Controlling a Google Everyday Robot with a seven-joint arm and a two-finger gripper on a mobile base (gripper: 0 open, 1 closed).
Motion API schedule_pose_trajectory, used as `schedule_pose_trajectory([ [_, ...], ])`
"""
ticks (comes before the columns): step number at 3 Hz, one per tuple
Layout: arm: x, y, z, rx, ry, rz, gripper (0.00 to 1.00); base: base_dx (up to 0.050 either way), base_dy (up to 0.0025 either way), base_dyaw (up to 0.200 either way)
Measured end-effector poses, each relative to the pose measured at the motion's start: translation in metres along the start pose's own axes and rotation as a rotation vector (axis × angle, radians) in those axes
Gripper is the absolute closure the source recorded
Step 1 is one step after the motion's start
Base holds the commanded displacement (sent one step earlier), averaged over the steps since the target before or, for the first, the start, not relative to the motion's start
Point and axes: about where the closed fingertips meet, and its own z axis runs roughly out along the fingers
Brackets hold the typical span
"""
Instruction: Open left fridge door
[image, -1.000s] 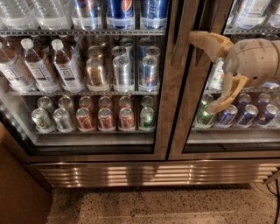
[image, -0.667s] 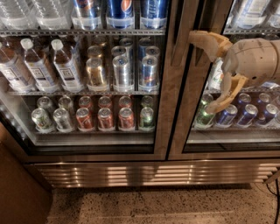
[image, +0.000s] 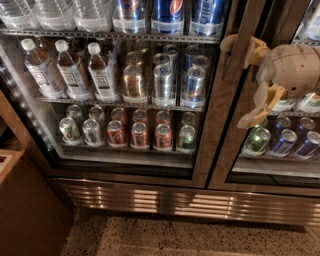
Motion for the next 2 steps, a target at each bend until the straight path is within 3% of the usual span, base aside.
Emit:
schedule_pose_trajectory([
  [2,0.0002,-0.0001,-0.0141,0.0,0.0,0.0,0.42,0.0,0.0,0.0],
])
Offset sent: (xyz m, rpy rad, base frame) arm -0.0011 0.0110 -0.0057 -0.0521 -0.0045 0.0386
